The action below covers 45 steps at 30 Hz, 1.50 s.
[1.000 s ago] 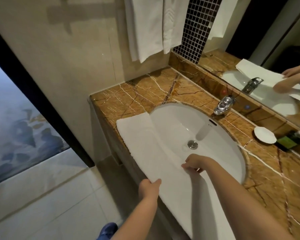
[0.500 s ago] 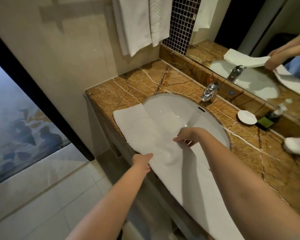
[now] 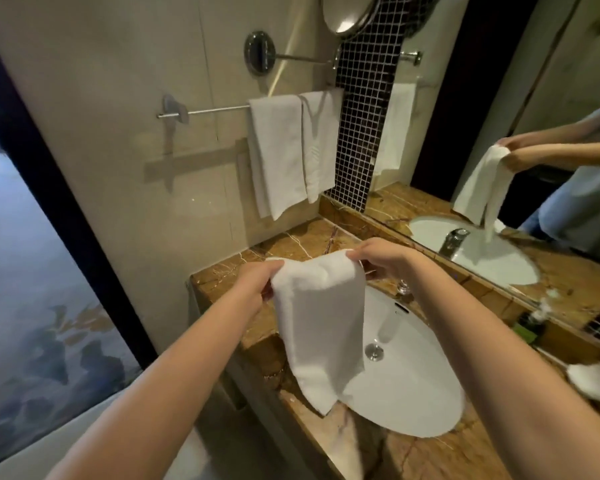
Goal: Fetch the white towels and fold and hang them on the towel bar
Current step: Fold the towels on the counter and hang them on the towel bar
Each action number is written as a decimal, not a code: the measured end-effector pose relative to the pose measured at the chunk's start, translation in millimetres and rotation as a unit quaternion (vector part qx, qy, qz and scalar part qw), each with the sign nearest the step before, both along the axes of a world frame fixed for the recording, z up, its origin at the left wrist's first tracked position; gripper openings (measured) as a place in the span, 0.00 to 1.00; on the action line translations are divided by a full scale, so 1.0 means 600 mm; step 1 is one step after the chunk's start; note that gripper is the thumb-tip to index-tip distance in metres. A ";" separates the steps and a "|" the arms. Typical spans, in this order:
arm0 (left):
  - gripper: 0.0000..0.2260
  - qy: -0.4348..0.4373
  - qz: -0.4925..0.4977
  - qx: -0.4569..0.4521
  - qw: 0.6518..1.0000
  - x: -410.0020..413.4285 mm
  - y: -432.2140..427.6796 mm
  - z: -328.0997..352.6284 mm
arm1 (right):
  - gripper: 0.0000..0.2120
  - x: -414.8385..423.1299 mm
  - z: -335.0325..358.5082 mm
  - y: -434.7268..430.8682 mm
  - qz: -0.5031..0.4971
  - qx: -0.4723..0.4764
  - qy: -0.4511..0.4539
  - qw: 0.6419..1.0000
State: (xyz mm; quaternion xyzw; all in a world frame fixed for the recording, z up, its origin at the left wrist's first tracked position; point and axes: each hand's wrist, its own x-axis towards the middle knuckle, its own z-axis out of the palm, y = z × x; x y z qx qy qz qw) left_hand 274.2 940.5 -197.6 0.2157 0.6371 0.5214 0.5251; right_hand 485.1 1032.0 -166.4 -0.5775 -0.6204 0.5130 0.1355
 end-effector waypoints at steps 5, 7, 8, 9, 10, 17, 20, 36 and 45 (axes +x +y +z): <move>0.06 0.032 -0.054 0.098 0.993 -0.052 0.062 0.117 | 0.10 -0.025 0.100 0.027 -0.072 0.072 0.089 0.991; 0.06 0.043 -0.070 0.137 0.987 -0.067 0.085 0.160 | 0.09 -0.040 0.140 0.036 -0.113 0.095 0.124 0.981; 0.07 0.053 -0.083 0.156 0.983 -0.073 0.096 0.181 | 0.08 -0.047 0.161 0.039 -0.136 0.102 0.147 0.974; 0.08 0.064 -0.094 0.175 0.978 -0.078 0.105 0.204 | 0.08 -0.056 0.181 0.042 -0.160 0.102 0.174 0.966; 0.09 0.072 -0.103 0.192 0.973 -0.084 0.116 0.223 | 0.09 -0.066 0.201 0.046 -0.181 0.099 0.201 0.958; 0.20 0.110 -0.140 0.239 0.955 -0.139 0.182 0.347 | 0.09 -0.121 0.312 0.070 -0.228 0.084 0.341 0.908; 0.12 0.114 -0.155 0.238 0.952 -0.164 0.204 0.398 | 0.07 -0.140 0.349 0.087 -0.200 0.072 0.360 0.908; 0.06 0.090 -0.162 0.260 0.948 -0.309 0.308 0.484 | 0.08 -0.268 0.398 0.158 -0.211 0.075 0.416 0.881; 0.06 0.046 -0.140 0.360 0.921 -0.363 0.351 0.608 | 0.10 -0.324 0.565 0.245 -0.143 0.133 0.459 0.866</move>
